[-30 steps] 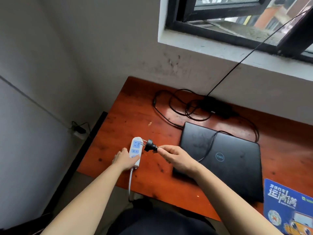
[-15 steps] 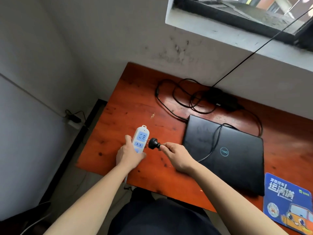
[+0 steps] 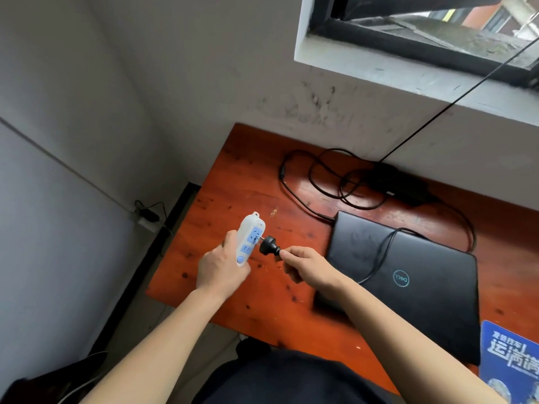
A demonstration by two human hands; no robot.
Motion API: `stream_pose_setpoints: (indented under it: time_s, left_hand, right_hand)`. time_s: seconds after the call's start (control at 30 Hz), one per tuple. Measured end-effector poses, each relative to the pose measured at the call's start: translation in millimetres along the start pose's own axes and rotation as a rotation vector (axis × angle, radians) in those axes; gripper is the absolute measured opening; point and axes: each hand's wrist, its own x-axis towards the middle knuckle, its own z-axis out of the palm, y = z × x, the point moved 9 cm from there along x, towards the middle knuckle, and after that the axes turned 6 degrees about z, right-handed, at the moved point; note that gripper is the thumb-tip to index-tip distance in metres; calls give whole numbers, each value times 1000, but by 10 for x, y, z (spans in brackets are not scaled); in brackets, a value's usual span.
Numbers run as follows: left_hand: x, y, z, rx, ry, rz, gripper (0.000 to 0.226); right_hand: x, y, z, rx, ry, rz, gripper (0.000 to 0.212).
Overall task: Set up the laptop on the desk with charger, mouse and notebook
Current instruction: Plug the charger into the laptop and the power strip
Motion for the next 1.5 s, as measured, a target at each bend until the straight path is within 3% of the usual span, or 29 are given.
stream_pose_setpoints:
  time_s: [0.07, 0.2, 0.27, 0.33, 0.43, 0.57, 0.67, 0.77, 0.87, 0.93, 1.1, 1.2, 1.3, 1.5]
  left_hand:
    - [-10, 15, 28, -6, -30, 20, 55]
    - [-19, 64, 51, -19, -71, 74, 55]
    - [-25, 81, 62, -25, -75, 88, 55]
    - [-28, 93, 56, -45, -53, 94, 54]
    - [-17, 131, 73, -68, -58, 114, 53]
    - [-18, 146, 62, -99, -68, 120, 56]
    - [-14, 152, 29, -178, -69, 113, 62]
    - [39, 90, 22, -359, -85, 21, 65]
    - [70, -72, 124, -692, -128, -148, 61]
    - [50, -161, 254, -921, -209, -279, 54]
    - [22, -206, 345, -1121, -293, -363, 39]
    - [35, -133, 322, -1092, -332, -314, 43]
    - [74, -77, 307, -973, -340, -256, 39]
    - [92, 25, 291, -770, -346, -102, 40]
  right_hand:
    - [-27, 37, -13, 94, -45, 37, 27]
    - [-123, -100, -282, -244, 214, -141, 25]
    - [-141, -169, -328, -306, 247, -184, 30]
    - [-111, -121, -308, -230, 158, -96, 40]
    - [-133, 58, -143, 93, -108, 135, 58]
    - [-215, 245, 47, 275, -343, 336, 57]
    - [-233, 357, 170, 354, -433, 376, 49]
    - [-191, 408, 220, 414, -442, 328, 39]
    - [-109, 384, 162, 571, -387, 248, 46]
    - [-68, 328, 94, 585, -345, 172, 38]
    - [-14, 133, -138, 127, -37, -42, 16]
    - [-61, -47, -309, -253, 223, -217, 12]
    - [-176, -229, -308, -545, 349, -406, 16]
    - [-312, -415, -270, -631, 444, -589, 17]
